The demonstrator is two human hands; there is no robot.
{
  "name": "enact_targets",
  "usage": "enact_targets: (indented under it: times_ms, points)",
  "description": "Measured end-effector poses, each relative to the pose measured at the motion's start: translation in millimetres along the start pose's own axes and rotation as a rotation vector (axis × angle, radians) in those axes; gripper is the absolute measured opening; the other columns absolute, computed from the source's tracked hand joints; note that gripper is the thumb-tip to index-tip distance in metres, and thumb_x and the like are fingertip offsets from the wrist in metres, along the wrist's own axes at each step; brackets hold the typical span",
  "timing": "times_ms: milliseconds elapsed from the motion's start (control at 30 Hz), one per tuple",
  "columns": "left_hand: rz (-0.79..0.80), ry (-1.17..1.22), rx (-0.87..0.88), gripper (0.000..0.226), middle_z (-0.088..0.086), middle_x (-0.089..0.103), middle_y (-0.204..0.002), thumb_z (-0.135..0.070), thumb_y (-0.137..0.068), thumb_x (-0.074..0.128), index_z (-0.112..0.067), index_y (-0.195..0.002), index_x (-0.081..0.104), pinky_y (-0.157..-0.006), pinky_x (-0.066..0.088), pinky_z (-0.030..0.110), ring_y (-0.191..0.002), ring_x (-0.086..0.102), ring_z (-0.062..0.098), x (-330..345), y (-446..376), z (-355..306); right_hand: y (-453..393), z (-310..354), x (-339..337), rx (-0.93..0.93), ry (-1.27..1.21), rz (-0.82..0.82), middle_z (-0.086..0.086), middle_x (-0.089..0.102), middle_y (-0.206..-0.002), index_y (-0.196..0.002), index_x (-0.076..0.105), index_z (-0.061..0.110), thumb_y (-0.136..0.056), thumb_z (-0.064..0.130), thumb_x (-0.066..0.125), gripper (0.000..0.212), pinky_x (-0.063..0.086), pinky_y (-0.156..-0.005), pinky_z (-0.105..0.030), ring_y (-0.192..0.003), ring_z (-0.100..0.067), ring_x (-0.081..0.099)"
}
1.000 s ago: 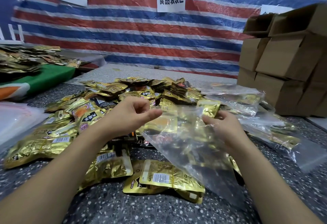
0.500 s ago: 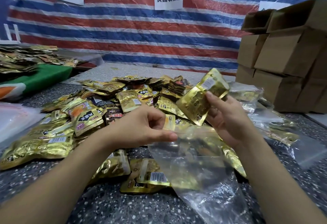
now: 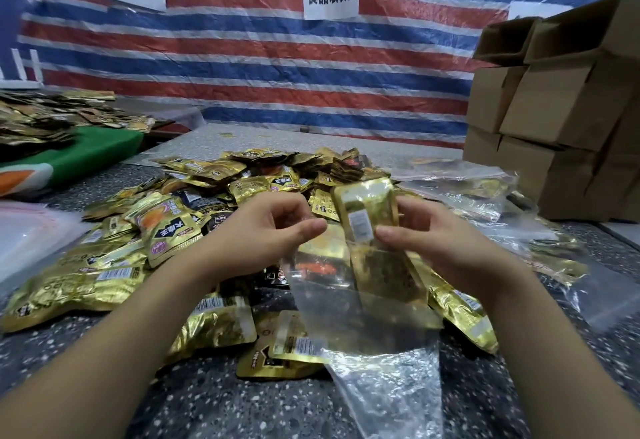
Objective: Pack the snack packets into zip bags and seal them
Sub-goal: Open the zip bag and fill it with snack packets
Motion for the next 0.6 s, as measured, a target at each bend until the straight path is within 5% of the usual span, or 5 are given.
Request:
enact_targets:
  times_ms: [133, 333, 433, 533, 600]
  points:
    - [-0.014, -0.010, -0.007, 0.039, 0.007, 0.061, -0.061, -0.046, -0.080, 0.060, -0.007, -0.074, 0.062, -0.052, 0.044, 0.022, -0.054, 0.055, 0.011, 0, 0, -3, 4, 2, 8, 0.074, 0.158, 0.138, -0.005, 0.073, -0.114, -0.117, 0.070, 0.021, -0.085, 0.024, 0.072, 0.032, 0.050, -0.094, -0.041, -0.108, -0.023, 0.069]
    - [-0.032, -0.029, 0.028, 0.041, 0.003, 0.060, -0.059, -0.045, -0.082, 0.058, -0.005, -0.074, 0.062, -0.050, 0.040, 0.015, -0.050, 0.052, 0.003, 3, 1, -7, 8, 7, 9, 0.103, 0.245, 0.134, -0.010, 0.074, -0.106, -0.112, 0.071, 0.017, -0.086, 0.019, 0.069, 0.027, 0.054, -0.091, -0.047, -0.099, -0.031, 0.070]
    - [-0.035, -0.062, 0.058, 0.040, 0.003, 0.057, -0.060, -0.046, -0.082, 0.058, -0.007, -0.071, 0.062, -0.050, 0.039, 0.018, -0.052, 0.049, 0.004, 7, 1, -9, 9, 7, 18, 0.138, 0.349, 0.240, -0.013, 0.073, -0.093, -0.105, 0.071, 0.014, -0.084, 0.020, 0.066, 0.022, 0.053, -0.080, -0.045, -0.084, -0.034, 0.067]
    - [-0.026, -0.096, 0.088, 0.041, 0.011, 0.054, -0.062, -0.043, -0.085, 0.058, -0.004, -0.072, 0.061, -0.052, 0.037, 0.022, -0.054, 0.047, 0.007, 14, 2, -10, 11, 7, 31, 0.150, 0.443, 0.315, -0.008, 0.068, -0.079, -0.102, 0.072, 0.018, -0.086, 0.031, 0.066, 0.022, 0.044, -0.065, -0.037, -0.068, -0.018, 0.058]
    - [-0.043, -0.089, 0.088, 0.041, 0.016, 0.056, -0.064, -0.042, -0.087, 0.059, -0.003, -0.073, 0.060, -0.052, 0.039, 0.024, -0.054, 0.049, 0.010, 16, 2, -12, 10, 9, 34, 0.105, 0.493, 0.279, -0.011, 0.072, -0.083, -0.103, 0.074, 0.021, -0.088, 0.038, 0.067, 0.024, 0.047, -0.066, -0.044, -0.069, -0.027, 0.062]
Point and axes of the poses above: each hand's wrist, its own y-axis away from the middle knuckle, its own x-axis out of the palm, z = x × y, the point moved 3 cm from there along -y, towards the middle knuckle
